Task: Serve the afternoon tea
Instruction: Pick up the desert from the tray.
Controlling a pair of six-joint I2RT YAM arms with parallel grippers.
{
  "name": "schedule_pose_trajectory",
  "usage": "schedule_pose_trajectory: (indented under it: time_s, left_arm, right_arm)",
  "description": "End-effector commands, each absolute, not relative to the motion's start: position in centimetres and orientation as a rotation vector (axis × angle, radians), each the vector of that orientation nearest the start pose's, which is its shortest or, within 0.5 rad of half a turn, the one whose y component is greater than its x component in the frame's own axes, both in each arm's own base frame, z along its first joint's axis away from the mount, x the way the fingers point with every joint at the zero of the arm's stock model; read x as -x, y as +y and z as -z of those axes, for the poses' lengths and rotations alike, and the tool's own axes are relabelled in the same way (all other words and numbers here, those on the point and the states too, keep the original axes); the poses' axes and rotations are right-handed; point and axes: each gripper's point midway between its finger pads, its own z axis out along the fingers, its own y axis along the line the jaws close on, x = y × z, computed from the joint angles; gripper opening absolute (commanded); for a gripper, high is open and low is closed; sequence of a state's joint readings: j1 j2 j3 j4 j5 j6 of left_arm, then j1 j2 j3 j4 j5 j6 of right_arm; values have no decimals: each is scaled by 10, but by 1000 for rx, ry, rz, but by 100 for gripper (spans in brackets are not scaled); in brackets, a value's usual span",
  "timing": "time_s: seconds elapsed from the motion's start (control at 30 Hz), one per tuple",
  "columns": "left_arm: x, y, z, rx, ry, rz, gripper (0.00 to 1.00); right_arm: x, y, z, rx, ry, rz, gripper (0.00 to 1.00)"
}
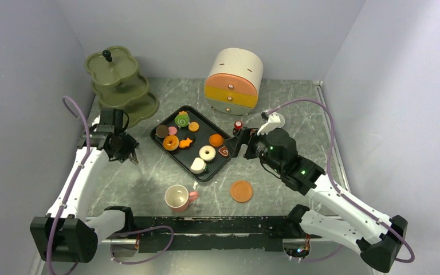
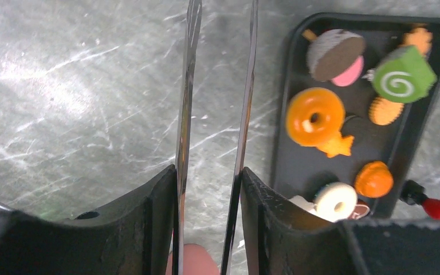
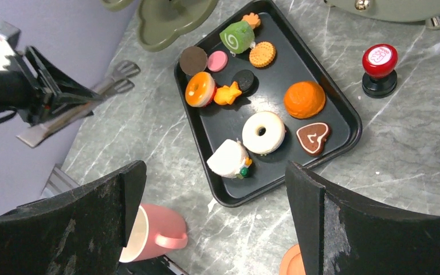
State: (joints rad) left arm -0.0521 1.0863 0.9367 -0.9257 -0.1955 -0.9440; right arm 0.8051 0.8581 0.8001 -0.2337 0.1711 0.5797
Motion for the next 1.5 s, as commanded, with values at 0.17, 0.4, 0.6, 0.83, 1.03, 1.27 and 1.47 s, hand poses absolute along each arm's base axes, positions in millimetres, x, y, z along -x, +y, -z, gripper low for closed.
schedule_pose_trajectory:
  time_s: [0.17,0.4,0.6,0.83,1.03,1.27,1.47]
  left_arm:
    - [-270,-44,-199,788,2363,202,45]
    - [-283,-89,-226,405,2347,350,47]
    - [-287,-102,-231,179,2397,245,50]
    - [-296,-137,-220,-29,2436,175,52]
    - [-312,-150,-204,-127,2461,39,54]
    - [-326,-154,-190,-208,2463,-32,57]
    - [-338,-158,-178,-274,2460,-65,59]
  right_arm:
    - [-239,225,-259,79,1907,-745,95]
    - [-245,225,-259,93,1916,-707,95]
    - [-249,221,-263,98,1906,-664,95]
    - [-253,221,-272,88,1887,-658,95]
    - [-253,219,-270,63,1887,-664,95]
    - [-252,216,-268,58,1892,-652,94]
    - [-251,216,-272,52,1879,-664,94]
